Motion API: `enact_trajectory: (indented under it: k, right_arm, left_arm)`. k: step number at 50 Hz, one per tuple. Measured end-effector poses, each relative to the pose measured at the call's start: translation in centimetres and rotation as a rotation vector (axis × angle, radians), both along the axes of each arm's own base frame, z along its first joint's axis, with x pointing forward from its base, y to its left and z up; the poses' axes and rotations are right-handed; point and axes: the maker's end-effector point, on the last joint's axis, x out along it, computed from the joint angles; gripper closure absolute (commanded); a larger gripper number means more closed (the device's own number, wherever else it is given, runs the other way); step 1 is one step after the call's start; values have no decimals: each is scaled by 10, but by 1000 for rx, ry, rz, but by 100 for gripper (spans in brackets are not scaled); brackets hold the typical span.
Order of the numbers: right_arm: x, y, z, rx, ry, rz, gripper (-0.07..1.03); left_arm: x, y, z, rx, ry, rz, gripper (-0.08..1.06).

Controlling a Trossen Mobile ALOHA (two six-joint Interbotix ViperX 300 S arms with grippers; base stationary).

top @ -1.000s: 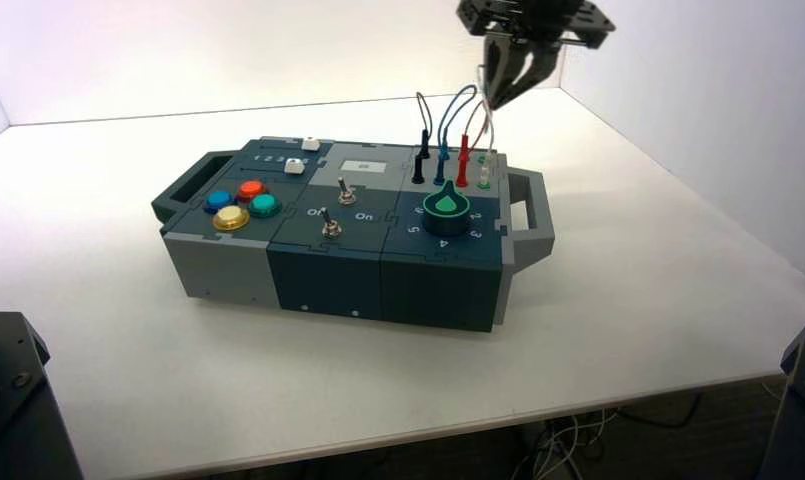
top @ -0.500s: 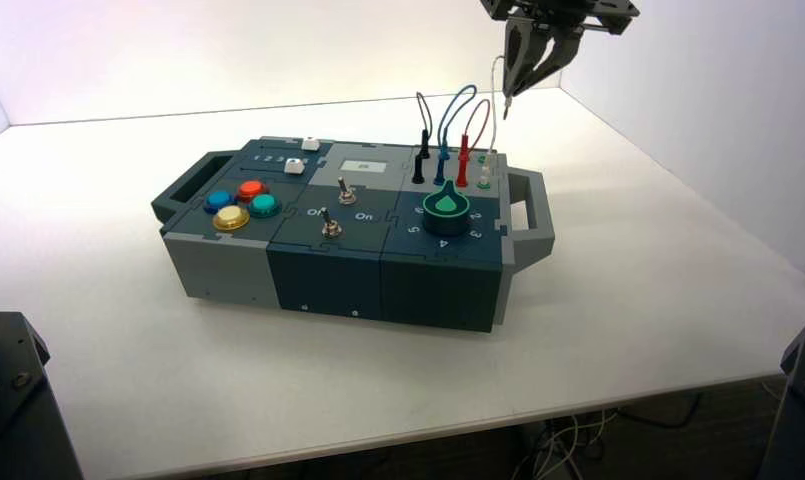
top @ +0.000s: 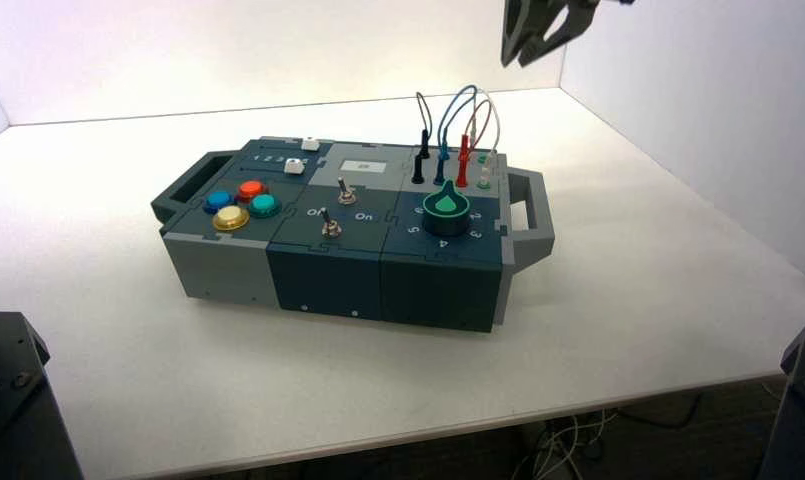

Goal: Pull the white wire.

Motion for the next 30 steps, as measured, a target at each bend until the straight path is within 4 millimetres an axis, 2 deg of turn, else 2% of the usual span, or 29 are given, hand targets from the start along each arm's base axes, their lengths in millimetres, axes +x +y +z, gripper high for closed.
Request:
enact_trajectory:
  k: [7,13,26,30]
  right_arm:
    - [-4,-1,13,12,-31,0,65]
    - [-11,-5,34,28,-92,6,67]
    - [-33,-18,86,48,-260,22,97]
    - [-42,-23,104,61,-324,23,99]
  left_arm:
    - [0,0,-7,4,15,0,101]
    - [-2,0,-14,7,28,0,101]
    - [-7,2,-26,14,49,-1,101]
    - [-9,2,-29,16,65,-3,101]
